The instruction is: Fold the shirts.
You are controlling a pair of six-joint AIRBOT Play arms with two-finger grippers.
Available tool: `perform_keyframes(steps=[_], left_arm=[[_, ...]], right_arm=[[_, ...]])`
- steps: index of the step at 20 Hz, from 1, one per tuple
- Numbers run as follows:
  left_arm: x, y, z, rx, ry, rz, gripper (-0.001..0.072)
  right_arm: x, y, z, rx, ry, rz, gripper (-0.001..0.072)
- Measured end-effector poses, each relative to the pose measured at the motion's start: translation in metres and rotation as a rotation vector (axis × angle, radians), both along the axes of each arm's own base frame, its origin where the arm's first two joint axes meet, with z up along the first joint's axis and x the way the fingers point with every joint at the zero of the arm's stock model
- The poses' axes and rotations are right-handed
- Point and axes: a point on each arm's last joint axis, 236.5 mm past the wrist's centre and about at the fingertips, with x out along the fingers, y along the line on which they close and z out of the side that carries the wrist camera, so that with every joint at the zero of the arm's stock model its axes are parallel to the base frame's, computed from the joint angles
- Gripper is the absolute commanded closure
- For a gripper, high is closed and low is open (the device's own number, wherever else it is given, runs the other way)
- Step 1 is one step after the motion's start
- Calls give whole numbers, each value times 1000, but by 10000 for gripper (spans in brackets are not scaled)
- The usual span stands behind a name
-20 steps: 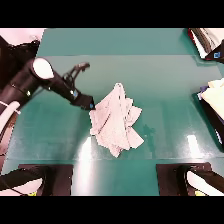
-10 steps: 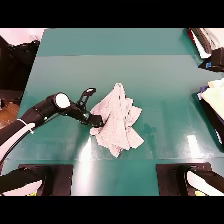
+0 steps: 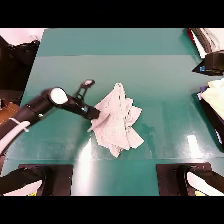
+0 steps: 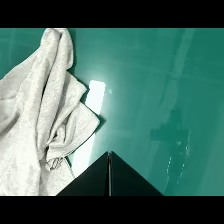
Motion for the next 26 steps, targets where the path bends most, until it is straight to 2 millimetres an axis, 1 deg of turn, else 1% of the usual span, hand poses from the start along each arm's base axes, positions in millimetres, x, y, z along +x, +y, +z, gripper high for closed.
perform_keyframes(steps=[2,3,4,5,6,7,8,9,10,11,15,19,23,26], left_arm=[[18,29,44,58,-118,6,686],[25,47,69,91,-182,18,686],[32,65,95,122,-250,40,686],[35,81,119,147,-312,62,686],[37,96,140,173,-364,86,686],[36,111,161,196,-416,111,686],[35,122,178,213,-458,129,685],[32,131,190,230,-487,144,685],[30,138,198,247,-505,155,685],[27,146,204,269,-519,166,685],[19,167,209,338,-517,186,686],[15,174,209,363,-504,196,685],[13,176,208,365,-492,211,685],[13,176,207,364,-487,215,685]], right_arm=[[2,15,-8,-4,21,54,698],[4,23,-15,-6,37,79,691],[7,32,-23,-10,60,110,600],[10,40,-33,-15,84,139,435],[13,48,-44,-20,113,167,349],[16,56,-58,-24,150,194,340],[18,65,-72,-30,190,220,340],[21,72,-86,-36,225,245,340],[23,79,-102,-45,264,274,340],[24,85,-116,-54,301,299,340],[30,103,-175,-56,436,385,339],[35,127,-222,21,534,432,340],[43,148,-252,82,561,435,340],[55,159,-264,105,529,420,340]])
